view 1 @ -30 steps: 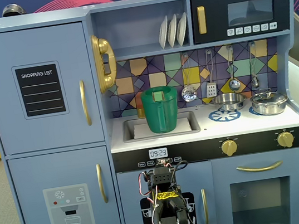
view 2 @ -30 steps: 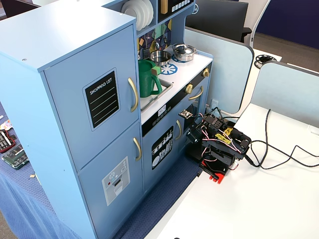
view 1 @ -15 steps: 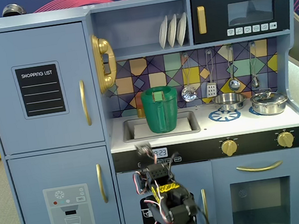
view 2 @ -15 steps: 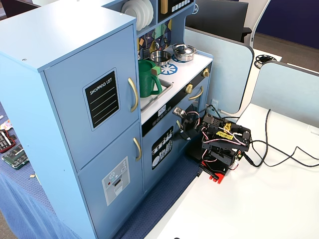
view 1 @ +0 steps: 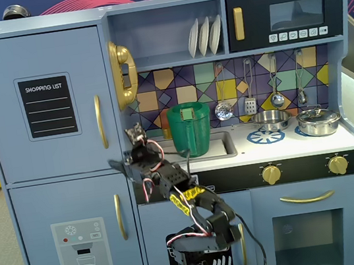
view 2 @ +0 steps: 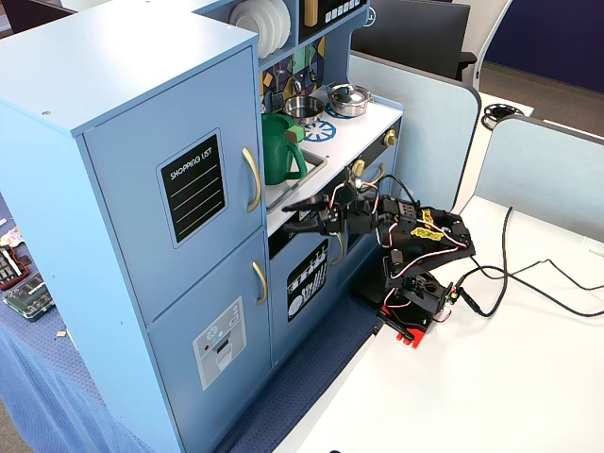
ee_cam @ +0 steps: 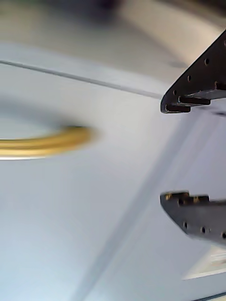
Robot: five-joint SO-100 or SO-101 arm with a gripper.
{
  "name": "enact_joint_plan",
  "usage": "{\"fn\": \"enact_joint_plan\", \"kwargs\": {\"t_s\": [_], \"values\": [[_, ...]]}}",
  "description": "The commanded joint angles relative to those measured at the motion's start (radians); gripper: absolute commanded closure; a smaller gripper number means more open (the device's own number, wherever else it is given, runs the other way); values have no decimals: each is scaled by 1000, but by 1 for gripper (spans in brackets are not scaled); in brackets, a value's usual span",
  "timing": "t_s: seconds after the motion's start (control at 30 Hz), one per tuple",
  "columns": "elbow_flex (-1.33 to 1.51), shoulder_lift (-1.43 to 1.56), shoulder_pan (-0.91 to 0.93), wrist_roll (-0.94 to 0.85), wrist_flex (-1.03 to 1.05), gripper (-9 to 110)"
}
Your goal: Open the left cabinet door
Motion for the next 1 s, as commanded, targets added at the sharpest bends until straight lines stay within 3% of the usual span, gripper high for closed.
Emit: {"fn": "enact_joint_plan", "kwargs": {"t_s": [0.0, 0.5, 0.97], "values": [[-187, -97, -23, -11, -97, 83], [-529, -414, -69, -46, -172, 84], [-413, -265, -316, -140, -103, 84]]}}
